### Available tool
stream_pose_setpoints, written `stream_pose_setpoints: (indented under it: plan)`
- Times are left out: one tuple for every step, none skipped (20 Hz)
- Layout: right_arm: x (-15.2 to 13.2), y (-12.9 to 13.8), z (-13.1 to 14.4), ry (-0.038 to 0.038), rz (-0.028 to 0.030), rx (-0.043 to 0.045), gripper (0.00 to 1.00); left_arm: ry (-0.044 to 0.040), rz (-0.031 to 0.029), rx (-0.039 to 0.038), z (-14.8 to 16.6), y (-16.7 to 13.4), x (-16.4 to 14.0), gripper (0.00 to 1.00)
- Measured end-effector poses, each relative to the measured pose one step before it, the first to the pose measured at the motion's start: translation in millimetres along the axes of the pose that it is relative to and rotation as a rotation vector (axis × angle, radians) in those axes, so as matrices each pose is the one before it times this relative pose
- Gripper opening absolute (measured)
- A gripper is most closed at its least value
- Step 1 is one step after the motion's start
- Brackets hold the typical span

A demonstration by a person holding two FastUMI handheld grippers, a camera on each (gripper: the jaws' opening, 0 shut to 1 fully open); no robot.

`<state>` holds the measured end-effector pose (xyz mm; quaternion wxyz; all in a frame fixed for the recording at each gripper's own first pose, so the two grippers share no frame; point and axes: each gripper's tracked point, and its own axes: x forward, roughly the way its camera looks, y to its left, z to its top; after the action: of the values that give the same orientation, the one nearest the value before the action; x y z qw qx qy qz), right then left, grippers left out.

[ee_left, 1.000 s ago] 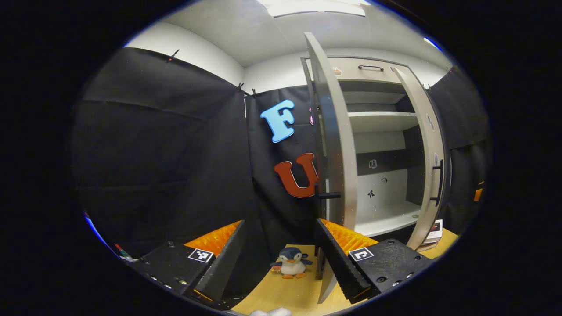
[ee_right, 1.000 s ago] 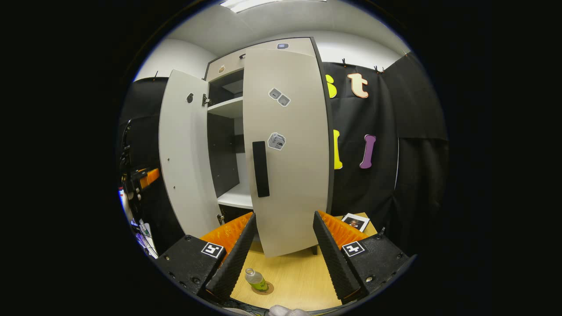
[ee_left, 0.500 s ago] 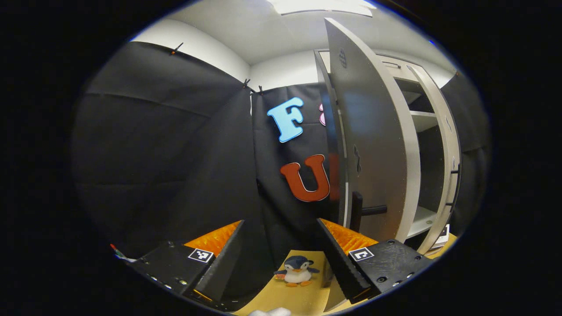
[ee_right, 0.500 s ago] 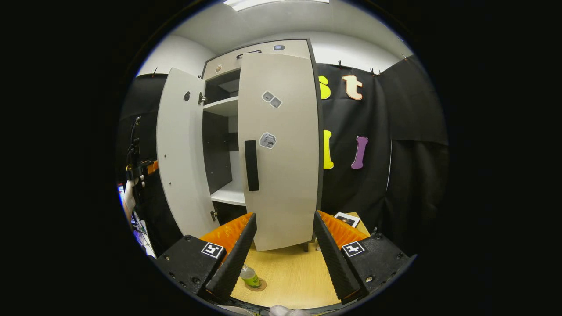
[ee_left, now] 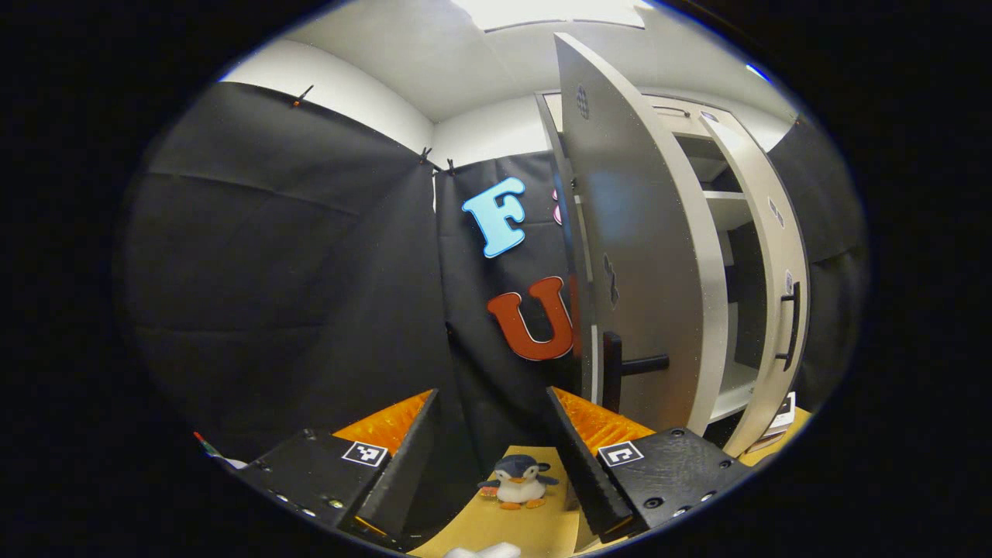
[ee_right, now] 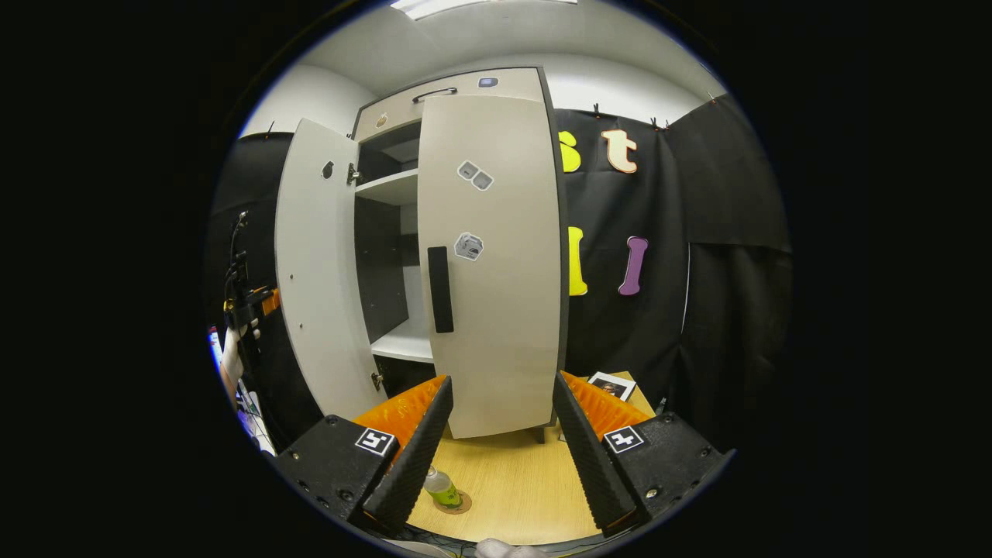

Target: Grasp the bottle in the cabinet with the left hand and place it on the coaster, then close the right door with the right hand and the left door with the left hand.

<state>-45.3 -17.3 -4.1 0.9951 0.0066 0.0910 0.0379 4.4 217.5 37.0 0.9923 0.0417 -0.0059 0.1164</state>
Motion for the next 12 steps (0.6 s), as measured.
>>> stream_pose_setpoints:
  plan:
    - [0.23, -0.37, -0.18, 0.00094, -0.00156, -0.00397, 0.8, -0.00211, -0.01586, 0.00062, 0.86, -6.82, -1.72, 0.83]
    - [0.15, -0.19, 0.01, 0.00019, 0.00087, -0.00178, 0.8, -0.00109, -0.01838, -0.00294, 1.21, -7.81, -1.25, 0.83]
    - [0.82, 0.19, 0.67, -0.00033, 0.00088, 0.00124, 0.8, 0.00222, -0.01828, -0.0045, 1.02, -8.83, -0.18, 0.83]
    - [1.04, 0.08, -0.1, -0.00026, 0.00142, 0.00134, 0.8, 0.00287, -0.01469, -0.00529, -0.07, -9.18, -0.74, 0.83]
    - [0.22, 0.48, -0.28, 0.00085, 0.00215, -0.00128, 0.8, -0.00263, -0.01595, -0.0031, -0.59, -9.36, -0.57, 0.83]
    - [0.03, -1.33, 1.18, -0.00042, -0.00024, -0.00267, 0.81, -0.00391, -0.01942, 0.00185, 1.41, -12.38, -2.69, 0.83]
    - [0.52, -1.18, 1.01, 0.00021, -0.00197, -0.00422, 0.81, -0.00459, -0.01739, -0.00018, 1.7, -7.24, 3.82, 0.83]
    - [-0.61, -1.8, -0.33, -0.00031, -0.00461, -0.00237, 0.8, -0.00312, -0.01918, -0.00026, 0.8, -8.76, -0.13, 0.8]
    - [-0.61, -1.83, 0.27, 0.00086, -0.0048, -0.00023, 0.8, -0.00072, -0.02094, -0.00353, -0.18, -10.64, 2.87, 0.83]
    - [-1.36, -2.72, 0.37, -0.00129, -0.00547, 0.00307, 0.8, 0.00204, -0.02358, -0.00716, 0.97, -10.16, 1.87, 0.83]
    - [-0.89, -2.78, 1.63, -0.00226, -0.00694, 0.0033, 0.81, 0.00146, -0.0235, -0.00778, 0.64, -9.99, 2.77, 0.83]
    - [-0.55, -3.14, 0.54, -0.00197, -0.00699, 0.00229, 0.81, 0.00009, -0.01994, -0.00756, -0.94, -9.65, 4.13, 0.8]
